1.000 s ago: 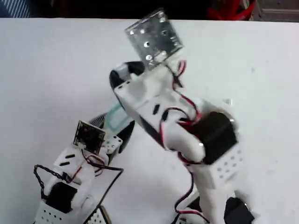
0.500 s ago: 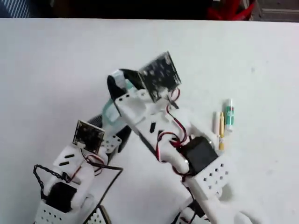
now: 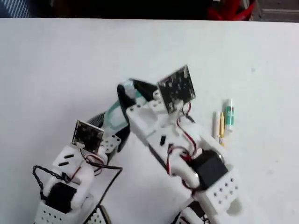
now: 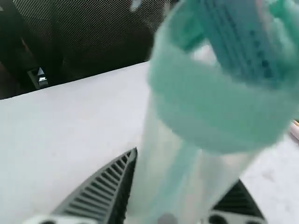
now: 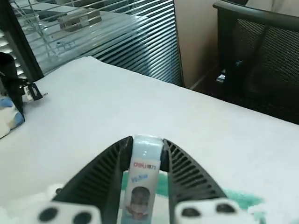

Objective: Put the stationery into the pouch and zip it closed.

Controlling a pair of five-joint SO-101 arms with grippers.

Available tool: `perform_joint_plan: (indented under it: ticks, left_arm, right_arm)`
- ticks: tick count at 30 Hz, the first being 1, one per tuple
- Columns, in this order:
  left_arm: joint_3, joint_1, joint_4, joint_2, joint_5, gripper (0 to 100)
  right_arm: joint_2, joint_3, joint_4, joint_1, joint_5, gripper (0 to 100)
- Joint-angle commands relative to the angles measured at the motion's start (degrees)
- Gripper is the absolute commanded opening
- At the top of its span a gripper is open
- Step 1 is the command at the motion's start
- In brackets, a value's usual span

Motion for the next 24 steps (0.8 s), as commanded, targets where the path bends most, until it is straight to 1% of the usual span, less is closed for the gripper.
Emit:
perform_joint_plan:
  ticks: [1,4,6,10,14,16,18,20,22,24]
  left_arm:
    - [-4.31,-1.98,-1.49,-0.66,0.09,13]
    - [-4.31,-1.89,-1.49,-0.66,0.09,5]
    - [-4.4,-1.89,-1.58,-0.66,0.0,2]
    - [-5.98,-1.8,-1.14,-0.66,0.0,2]
    - [-8.44,-1.45,-1.05,-0.66,0.35,2]
    - [-8.7,1.45,-0.97,-0.66,0.35,3]
    - [-8.7,5.67,0.62,-0.66,0.18,5]
    - [-8.7,9.01,1.93,-0.66,0.18,9]
    - [-8.79,10.24,3.25,-0.66,0.44,15]
    - [-9.41,10.24,4.84,-0.66,0.44,19]
  right_arm:
    - [-4.44,-0.09,2.77,-3.47,0.35,1.6]
    - [-4.35,0.7,0.22,-5.05,3.69,1.7]
    - [-3.56,2.55,-4.44,-5.23,4.48,1.7]
    - [-0.57,4.66,-16.84,-3.65,4.66,1.7]
    - [4.35,4.92,-20.88,-1.63,4.22,1.7]
    - [5.67,5.1,-21.58,-1.27,4.13,1.7]
    - [6.02,5.1,-21.58,-1.19,4.13,1.7]
    - [6.02,5.1,-21.05,-1.45,4.13,1.7]
    - [6.02,5.19,-20.09,-1.54,4.13,1.7]
    - [6.02,5.19,-19.03,-1.45,4.13,1.7]
